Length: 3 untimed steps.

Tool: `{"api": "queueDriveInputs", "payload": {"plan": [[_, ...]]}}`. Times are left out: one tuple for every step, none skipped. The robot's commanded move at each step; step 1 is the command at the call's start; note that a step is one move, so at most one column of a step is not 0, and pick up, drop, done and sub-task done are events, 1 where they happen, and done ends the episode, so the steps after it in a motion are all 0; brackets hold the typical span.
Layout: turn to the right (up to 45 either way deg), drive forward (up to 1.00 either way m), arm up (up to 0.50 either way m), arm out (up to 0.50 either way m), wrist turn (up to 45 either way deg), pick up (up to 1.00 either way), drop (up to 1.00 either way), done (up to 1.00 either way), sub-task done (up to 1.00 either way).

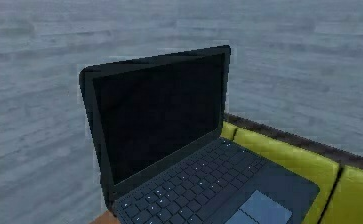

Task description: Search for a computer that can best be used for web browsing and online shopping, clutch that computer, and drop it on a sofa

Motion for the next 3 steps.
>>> {"api": "queueDriveInputs", "payload": {"plan": [[-15.0,0.00,0.00,0.00,0.0,0.00,0.00,0.00,0.00],[0.0,0.00,0.00,0.34,0.0,0.00,0.00,0.00,0.00],[0.0,0.00,0.00,0.00,39.0,0.00,0.00,0.00,0.00]]}}
